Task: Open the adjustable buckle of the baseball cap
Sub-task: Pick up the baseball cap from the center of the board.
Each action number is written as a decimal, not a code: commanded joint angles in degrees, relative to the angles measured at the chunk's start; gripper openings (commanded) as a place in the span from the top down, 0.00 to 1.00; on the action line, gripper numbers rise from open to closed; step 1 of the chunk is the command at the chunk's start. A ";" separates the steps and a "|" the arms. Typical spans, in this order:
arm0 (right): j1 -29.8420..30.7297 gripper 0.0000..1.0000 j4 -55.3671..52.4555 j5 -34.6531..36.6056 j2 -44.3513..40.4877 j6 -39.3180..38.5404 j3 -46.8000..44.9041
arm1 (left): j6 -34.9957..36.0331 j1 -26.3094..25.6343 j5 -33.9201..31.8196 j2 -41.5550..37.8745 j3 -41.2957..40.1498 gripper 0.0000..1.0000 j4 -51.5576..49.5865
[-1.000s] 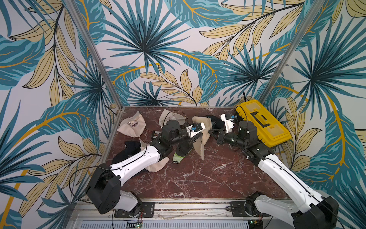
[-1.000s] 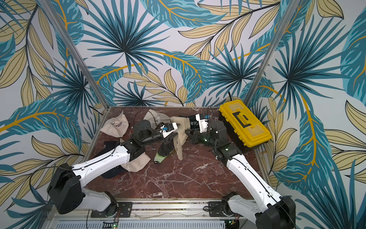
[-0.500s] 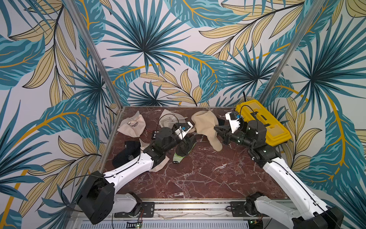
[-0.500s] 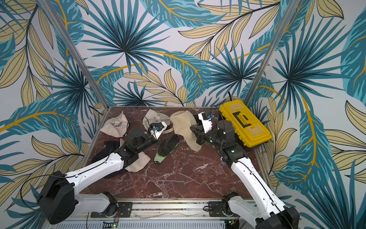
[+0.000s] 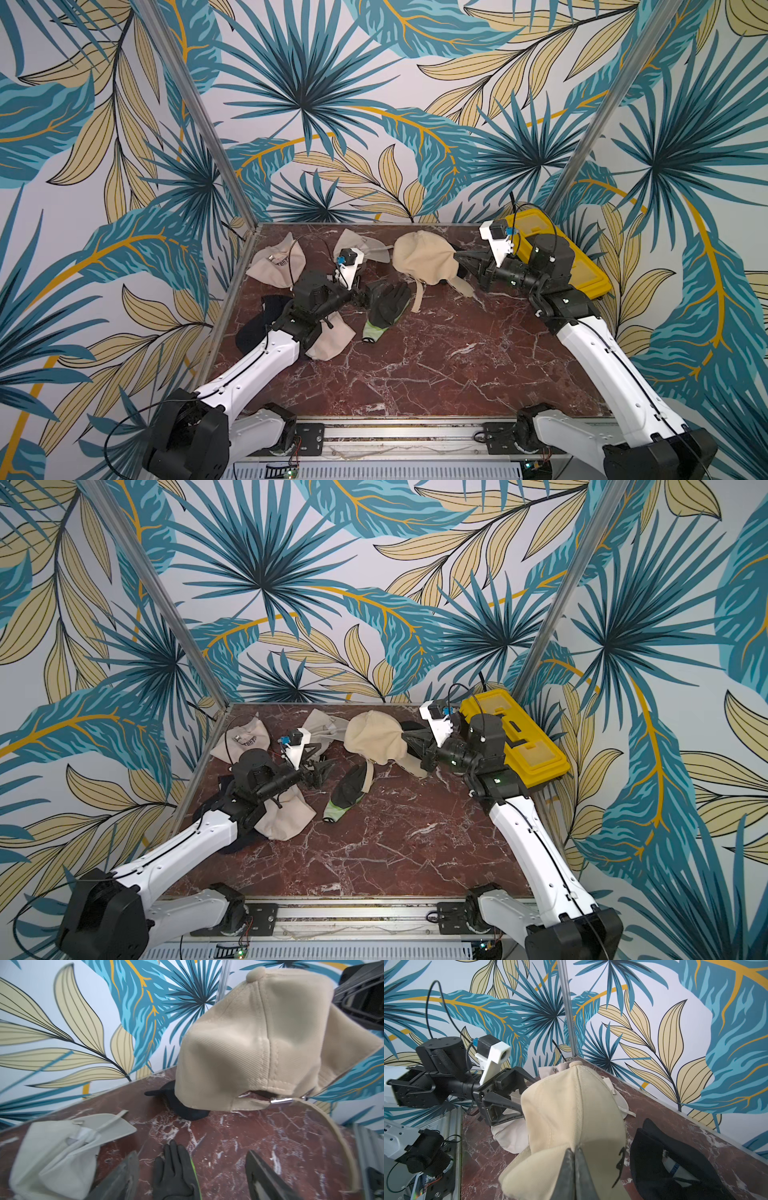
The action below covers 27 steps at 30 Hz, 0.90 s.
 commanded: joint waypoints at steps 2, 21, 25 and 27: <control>-0.85 1.00 0.39 -6.11 1.85 -2.69 1.74 | -8.56 0.45 17.77 2.57 2.88 0.28 0.84; -4.24 1.00 13.01 -15.24 5.61 20.20 6.14 | 0.12 -1.32 6.39 -4.14 -0.68 0.19 1.28; -4.24 1.00 15.65 -13.95 5.04 26.78 6.23 | 23.15 -9.08 -11.16 -6.56 -1.99 0.19 1.36; -4.24 1.00 16.24 -13.74 4.78 28.48 6.15 | 29.57 -11.40 -18.32 -4.96 -0.10 0.18 1.44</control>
